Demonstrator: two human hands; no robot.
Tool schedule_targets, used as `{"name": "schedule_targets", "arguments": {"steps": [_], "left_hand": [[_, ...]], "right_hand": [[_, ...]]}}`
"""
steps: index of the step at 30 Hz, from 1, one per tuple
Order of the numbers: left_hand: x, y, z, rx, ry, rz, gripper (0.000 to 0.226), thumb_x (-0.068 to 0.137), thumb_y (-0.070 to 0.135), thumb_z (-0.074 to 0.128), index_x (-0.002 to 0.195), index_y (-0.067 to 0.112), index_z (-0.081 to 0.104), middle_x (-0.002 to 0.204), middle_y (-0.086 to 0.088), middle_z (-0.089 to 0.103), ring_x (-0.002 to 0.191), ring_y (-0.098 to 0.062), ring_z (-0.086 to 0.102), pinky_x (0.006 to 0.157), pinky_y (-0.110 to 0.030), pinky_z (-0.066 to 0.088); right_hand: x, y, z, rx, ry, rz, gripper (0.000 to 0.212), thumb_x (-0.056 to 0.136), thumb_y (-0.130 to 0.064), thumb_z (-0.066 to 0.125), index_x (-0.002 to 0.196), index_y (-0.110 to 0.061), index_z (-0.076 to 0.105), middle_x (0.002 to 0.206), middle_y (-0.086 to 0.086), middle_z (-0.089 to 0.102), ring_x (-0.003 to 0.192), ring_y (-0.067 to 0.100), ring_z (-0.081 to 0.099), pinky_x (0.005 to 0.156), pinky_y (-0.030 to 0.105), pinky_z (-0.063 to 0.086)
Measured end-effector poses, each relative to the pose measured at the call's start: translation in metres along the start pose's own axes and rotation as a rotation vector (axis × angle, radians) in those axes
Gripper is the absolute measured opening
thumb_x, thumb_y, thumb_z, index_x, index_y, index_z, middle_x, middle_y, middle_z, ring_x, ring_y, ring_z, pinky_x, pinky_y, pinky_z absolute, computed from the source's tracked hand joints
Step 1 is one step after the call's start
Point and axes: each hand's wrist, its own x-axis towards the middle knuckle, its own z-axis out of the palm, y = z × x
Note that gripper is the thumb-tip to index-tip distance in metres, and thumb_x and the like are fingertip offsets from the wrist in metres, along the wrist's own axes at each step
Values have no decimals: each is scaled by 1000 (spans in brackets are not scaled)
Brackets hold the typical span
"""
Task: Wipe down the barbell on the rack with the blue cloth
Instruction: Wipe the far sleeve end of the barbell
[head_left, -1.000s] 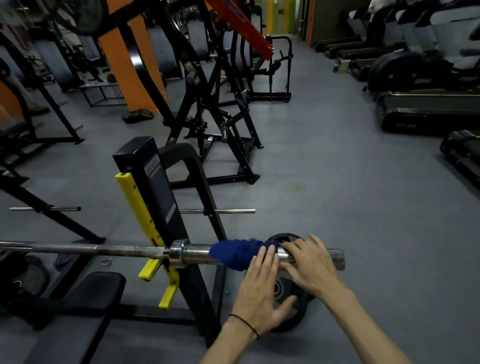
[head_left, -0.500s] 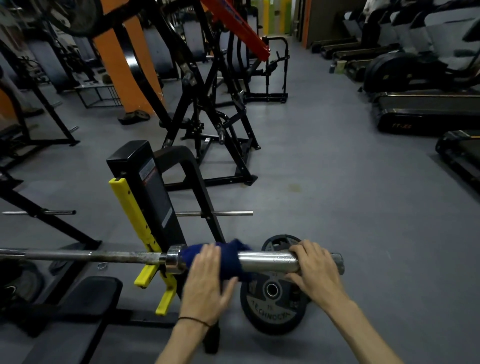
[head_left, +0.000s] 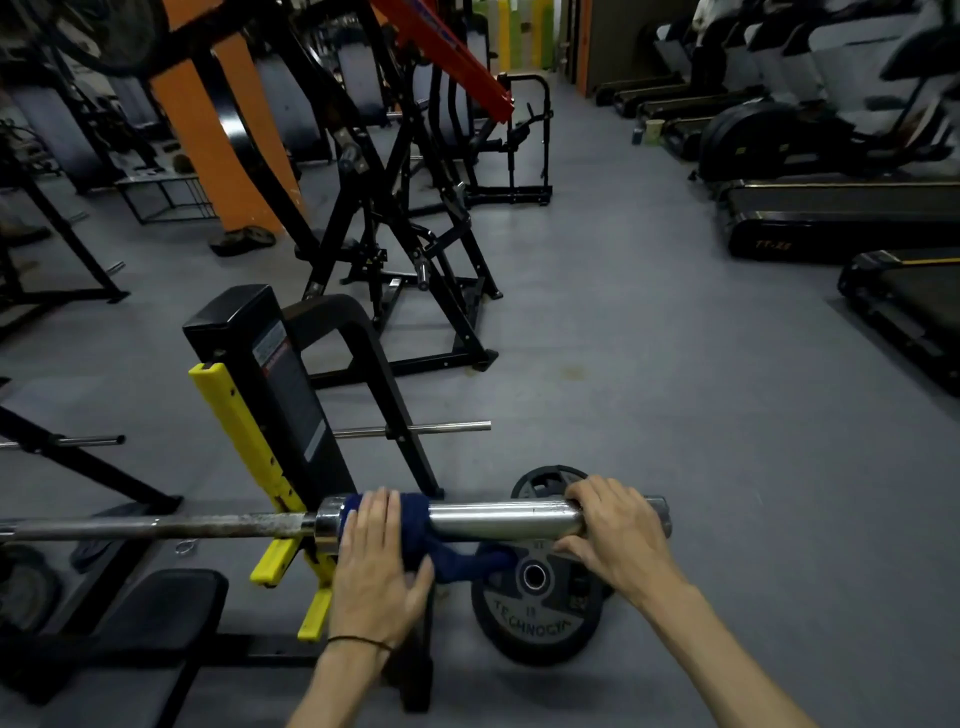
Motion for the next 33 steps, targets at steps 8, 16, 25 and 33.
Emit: {"name": "schedule_targets", "arguments": {"steps": [8, 16, 25, 33], "left_hand": [[10, 114, 14, -109, -87, 254, 83, 95, 67, 42, 159, 15, 29, 164, -5, 30, 153, -24, 23, 125, -44, 9], [16, 41, 1, -101, -72, -91, 89, 95, 75, 24, 147, 6, 43, 146, -16, 49, 143, -37, 37, 123, -54, 16], [7, 46, 7, -54, -49, 150, 80, 98, 71, 28, 158, 19, 28, 160, -7, 36, 152, -27, 26, 124, -47, 13], [9, 138, 15, -155, -151, 255, 81, 97, 71, 31, 157, 16, 33, 162, -4, 34, 152, -31, 25, 124, -50, 7]], "right_hand": [[2, 5, 3, -26, 26, -32, 58, 51, -52, 94, 93, -22, 66, 82, -8, 63, 73, 16, 62, 82, 29, 35], [1, 3, 7, -51, 0, -8, 62, 55, -63, 88, 96, -21, 69, 85, -8, 66, 76, 14, 64, 95, 33, 36], [-2, 5, 5, -30, -23, 29, 61, 56, -60, 90, 100, -23, 70, 89, -9, 68, 80, 13, 65, 97, 34, 40], [-3, 2, 9, -49, -17, 23, 57, 56, -39, 94, 103, -17, 70, 91, -2, 70, 83, 20, 68, 99, 36, 35]]}}
